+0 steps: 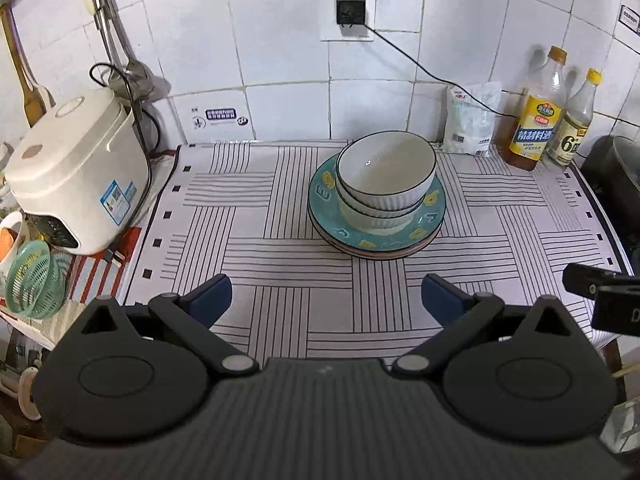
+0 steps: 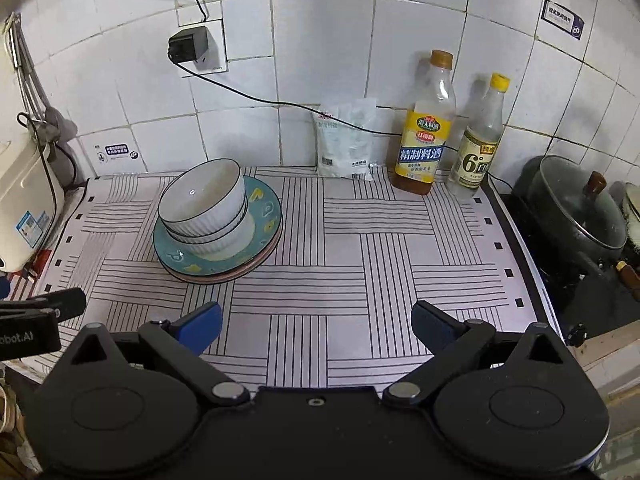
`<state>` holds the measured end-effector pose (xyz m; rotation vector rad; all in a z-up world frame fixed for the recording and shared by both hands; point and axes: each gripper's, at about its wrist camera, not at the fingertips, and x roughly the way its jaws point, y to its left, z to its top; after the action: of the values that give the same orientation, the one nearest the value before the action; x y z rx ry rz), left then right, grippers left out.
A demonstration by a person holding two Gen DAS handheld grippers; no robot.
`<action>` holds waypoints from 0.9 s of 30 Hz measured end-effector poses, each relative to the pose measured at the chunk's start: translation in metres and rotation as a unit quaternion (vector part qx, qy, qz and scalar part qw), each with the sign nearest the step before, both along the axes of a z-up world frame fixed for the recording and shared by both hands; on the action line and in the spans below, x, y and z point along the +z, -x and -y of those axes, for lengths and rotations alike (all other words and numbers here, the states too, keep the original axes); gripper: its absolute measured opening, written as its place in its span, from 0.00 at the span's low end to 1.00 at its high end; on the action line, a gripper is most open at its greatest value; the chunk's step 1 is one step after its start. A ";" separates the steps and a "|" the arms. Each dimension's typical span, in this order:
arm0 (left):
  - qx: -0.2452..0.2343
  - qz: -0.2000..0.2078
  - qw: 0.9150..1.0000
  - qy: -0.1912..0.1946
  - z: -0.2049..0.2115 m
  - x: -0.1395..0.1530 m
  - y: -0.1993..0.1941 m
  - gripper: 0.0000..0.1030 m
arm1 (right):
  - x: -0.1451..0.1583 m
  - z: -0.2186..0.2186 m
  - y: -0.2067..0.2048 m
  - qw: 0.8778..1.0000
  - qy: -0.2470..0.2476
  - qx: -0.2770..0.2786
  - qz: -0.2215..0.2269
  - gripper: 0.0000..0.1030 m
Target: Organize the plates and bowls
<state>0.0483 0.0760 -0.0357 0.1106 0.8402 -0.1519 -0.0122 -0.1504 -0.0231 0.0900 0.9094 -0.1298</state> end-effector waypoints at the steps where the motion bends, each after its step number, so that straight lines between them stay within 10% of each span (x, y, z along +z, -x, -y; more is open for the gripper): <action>1: -0.001 0.003 1.000 -0.004 0.001 0.001 0.001 1.00 | 0.001 0.001 0.001 1.000 -0.003 -0.001 0.000 0.99; 27: -0.011 0.037 0.999 -0.003 0.009 0.001 0.008 1.00 | 0.004 0.000 0.013 1.000 0.013 -0.012 0.021 0.99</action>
<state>0.0400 0.0668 -0.0350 0.1297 0.7655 -0.1658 -0.0256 -0.1501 -0.0195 0.0784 0.8656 -0.1613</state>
